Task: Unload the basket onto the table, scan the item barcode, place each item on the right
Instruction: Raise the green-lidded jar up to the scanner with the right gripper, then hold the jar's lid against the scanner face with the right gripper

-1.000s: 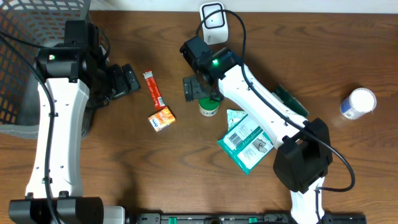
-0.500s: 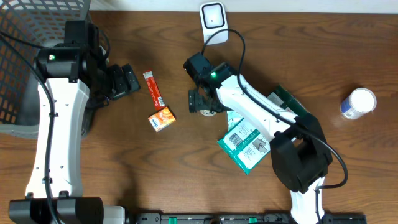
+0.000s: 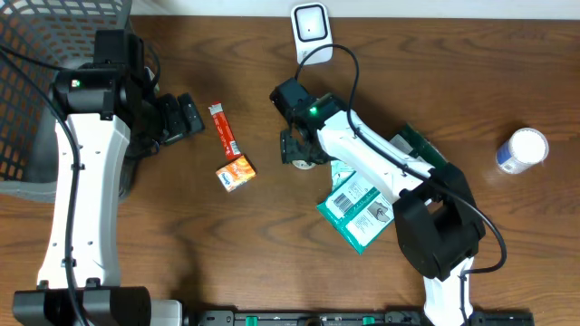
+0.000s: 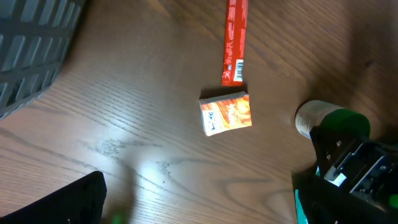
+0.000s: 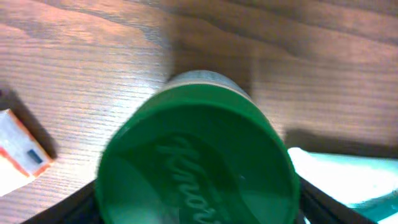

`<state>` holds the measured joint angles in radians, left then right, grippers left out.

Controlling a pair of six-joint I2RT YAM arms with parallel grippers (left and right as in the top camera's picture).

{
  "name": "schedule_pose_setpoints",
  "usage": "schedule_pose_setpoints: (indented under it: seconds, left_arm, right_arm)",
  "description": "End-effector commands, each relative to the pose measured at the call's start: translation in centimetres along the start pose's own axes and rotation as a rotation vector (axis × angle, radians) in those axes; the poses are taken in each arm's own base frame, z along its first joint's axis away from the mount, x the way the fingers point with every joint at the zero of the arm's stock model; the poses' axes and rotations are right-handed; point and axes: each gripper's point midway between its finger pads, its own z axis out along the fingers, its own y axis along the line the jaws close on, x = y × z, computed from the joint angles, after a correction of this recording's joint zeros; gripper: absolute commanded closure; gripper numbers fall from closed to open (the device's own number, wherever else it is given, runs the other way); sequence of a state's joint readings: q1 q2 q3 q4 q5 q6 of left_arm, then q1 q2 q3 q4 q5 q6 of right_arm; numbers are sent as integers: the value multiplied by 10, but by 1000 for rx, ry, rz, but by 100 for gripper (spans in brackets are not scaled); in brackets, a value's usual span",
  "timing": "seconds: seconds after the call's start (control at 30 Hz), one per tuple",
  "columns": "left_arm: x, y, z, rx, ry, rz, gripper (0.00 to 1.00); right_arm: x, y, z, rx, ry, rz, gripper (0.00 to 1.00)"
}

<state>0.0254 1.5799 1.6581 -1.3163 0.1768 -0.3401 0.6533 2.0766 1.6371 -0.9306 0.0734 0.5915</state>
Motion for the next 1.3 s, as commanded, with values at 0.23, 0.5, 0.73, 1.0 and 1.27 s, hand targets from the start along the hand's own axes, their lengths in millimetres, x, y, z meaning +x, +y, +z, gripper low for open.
schedule_pose_setpoints:
  seconds: [0.23,0.5,0.73,1.0,1.27]
  left_arm:
    - [2,2,-4,-3,-8,-5,1]
    - [2,2,-4,-3,-8,-5,1]
    - [2,2,-4,-3,-8,-5,1]
    - [2,2,-4,-3,-8,-5,1]
    - [2,2,-4,-3,-8,-5,1]
  right_arm:
    - [-10,-3,-4,-6,-30,-72,39]
    - [-25,5,-27,-24,-60,-183,41]
    - [-33,8,-57,-23,-66,-293,42]
    - [-38,6,-71,-23,-73,-344,42]
    - [-60,6,-116,-40,-142,-370,45]
